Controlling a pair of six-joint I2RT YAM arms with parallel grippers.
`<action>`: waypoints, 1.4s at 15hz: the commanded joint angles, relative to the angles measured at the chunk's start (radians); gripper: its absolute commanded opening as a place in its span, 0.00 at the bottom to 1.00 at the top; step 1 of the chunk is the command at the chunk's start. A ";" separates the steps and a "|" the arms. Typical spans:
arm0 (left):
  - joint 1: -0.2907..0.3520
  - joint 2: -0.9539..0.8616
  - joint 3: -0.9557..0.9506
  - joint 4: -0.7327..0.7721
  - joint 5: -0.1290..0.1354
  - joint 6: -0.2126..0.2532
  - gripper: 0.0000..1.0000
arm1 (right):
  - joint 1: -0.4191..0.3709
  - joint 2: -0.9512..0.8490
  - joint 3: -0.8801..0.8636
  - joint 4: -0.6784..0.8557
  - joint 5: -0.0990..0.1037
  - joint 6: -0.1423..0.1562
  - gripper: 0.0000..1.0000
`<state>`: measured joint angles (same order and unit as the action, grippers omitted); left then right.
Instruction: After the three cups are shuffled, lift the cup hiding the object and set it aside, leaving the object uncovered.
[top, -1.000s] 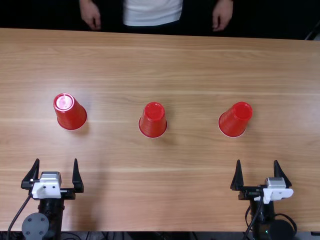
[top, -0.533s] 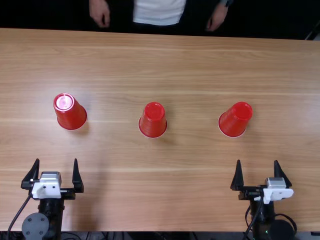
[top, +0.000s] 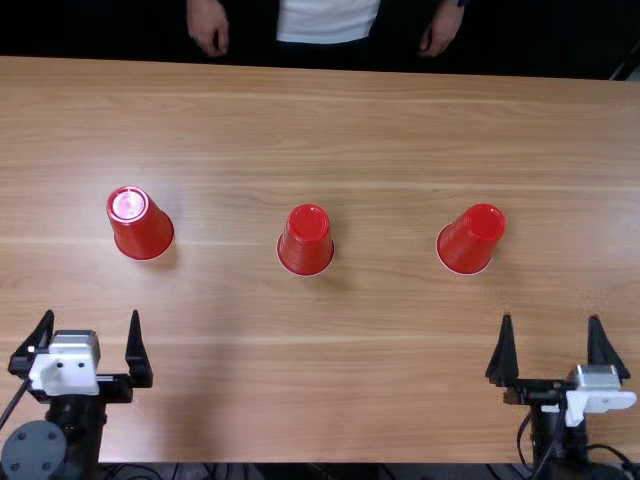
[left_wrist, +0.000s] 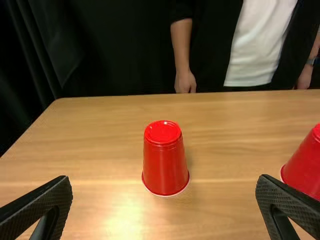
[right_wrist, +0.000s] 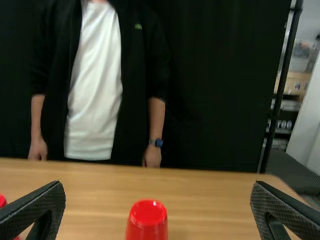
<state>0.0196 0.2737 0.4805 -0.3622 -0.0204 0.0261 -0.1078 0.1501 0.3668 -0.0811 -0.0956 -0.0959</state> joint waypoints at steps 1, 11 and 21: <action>0.005 0.099 0.121 -0.056 -0.004 0.005 1.00 | -0.009 0.060 0.087 -0.062 0.004 0.000 1.00; 0.029 0.476 0.727 -0.665 -0.046 0.011 1.00 | -0.003 0.448 0.616 -0.647 0.000 0.004 1.00; 0.037 0.808 1.007 -0.917 -0.072 0.011 1.00 | 0.049 0.710 0.790 -0.938 -0.002 0.004 1.00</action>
<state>0.0540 1.0748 1.4536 -1.2781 -0.0853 0.0284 -0.0750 0.8600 1.1168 -1.0199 -0.0956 -0.0982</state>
